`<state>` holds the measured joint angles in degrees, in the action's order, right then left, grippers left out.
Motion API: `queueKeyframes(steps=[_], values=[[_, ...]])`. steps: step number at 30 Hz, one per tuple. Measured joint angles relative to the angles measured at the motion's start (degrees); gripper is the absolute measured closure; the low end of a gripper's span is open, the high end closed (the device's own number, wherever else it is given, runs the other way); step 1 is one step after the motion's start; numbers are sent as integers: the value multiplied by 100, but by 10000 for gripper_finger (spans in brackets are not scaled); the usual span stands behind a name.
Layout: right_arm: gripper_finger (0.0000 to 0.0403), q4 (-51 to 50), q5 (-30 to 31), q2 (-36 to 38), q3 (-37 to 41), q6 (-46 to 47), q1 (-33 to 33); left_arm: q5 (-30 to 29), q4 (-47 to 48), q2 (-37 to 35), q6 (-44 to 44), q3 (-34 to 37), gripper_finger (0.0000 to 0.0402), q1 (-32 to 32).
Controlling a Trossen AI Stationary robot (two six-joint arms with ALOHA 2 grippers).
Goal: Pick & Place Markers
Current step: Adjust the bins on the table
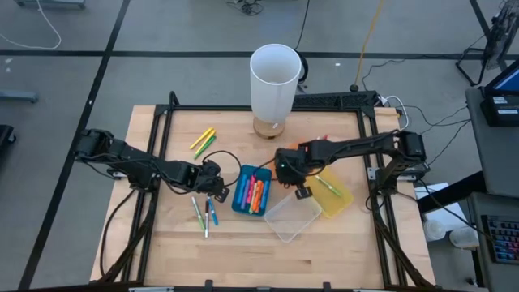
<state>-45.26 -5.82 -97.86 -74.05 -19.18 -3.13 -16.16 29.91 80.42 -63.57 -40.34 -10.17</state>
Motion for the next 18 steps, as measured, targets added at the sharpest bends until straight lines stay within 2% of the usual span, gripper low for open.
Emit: queueKeyframes(steps=[13, 18], values=[[403, 970, -38, -140, 139, -163, 97, 4, -2, -2, 0, -2, 376, 2], [403, 1674, -37, -140, 139, -161, 99, 3, -5, -2, -5, -2, 376, 2]])
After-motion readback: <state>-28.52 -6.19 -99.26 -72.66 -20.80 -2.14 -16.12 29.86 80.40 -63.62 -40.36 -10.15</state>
